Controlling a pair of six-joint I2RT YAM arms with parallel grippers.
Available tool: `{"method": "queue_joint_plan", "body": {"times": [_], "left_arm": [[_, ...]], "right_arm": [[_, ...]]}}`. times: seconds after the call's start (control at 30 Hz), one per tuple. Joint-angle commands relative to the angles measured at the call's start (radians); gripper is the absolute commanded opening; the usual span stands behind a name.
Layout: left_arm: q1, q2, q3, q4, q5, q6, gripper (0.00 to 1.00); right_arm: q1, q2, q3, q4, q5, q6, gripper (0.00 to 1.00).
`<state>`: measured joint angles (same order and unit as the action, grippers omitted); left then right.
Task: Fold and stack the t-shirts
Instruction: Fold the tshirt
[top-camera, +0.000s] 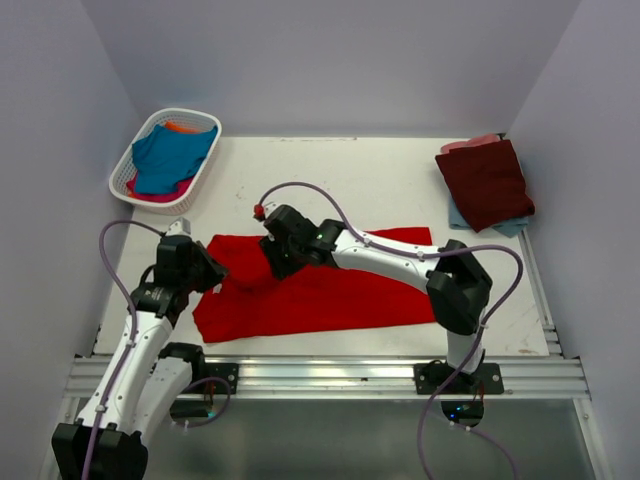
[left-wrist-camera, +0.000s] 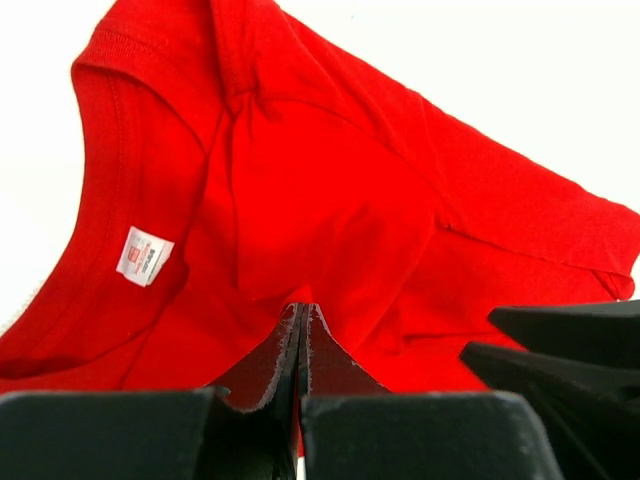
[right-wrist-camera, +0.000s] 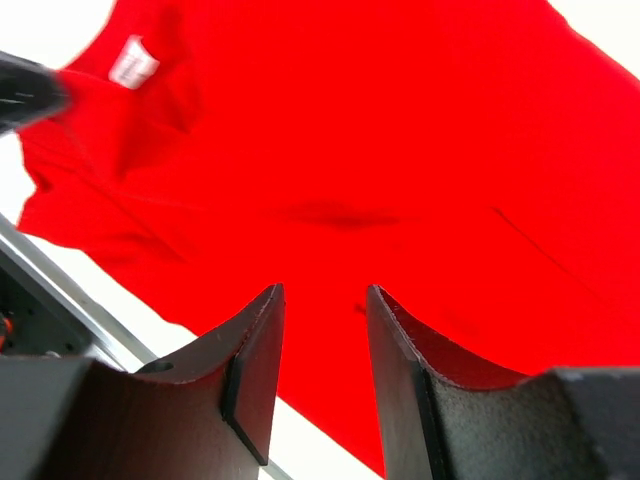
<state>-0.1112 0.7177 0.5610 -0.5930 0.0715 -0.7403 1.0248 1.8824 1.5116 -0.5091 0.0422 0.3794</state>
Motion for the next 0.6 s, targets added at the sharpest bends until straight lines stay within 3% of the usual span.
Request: {"method": "queue_joint_plan", "body": {"times": [0.0,0.57], "left_arm": [[0.005,0.014,-0.004,0.097,-0.035,0.022,0.00],[0.008,0.195,0.016,0.278,-0.110,0.038,0.00]], "right_arm": [[0.027,0.047,0.082,-0.020,0.010,-0.022,0.42],[0.083,0.251,0.263,-0.043,0.004,-0.027,0.39]]}}
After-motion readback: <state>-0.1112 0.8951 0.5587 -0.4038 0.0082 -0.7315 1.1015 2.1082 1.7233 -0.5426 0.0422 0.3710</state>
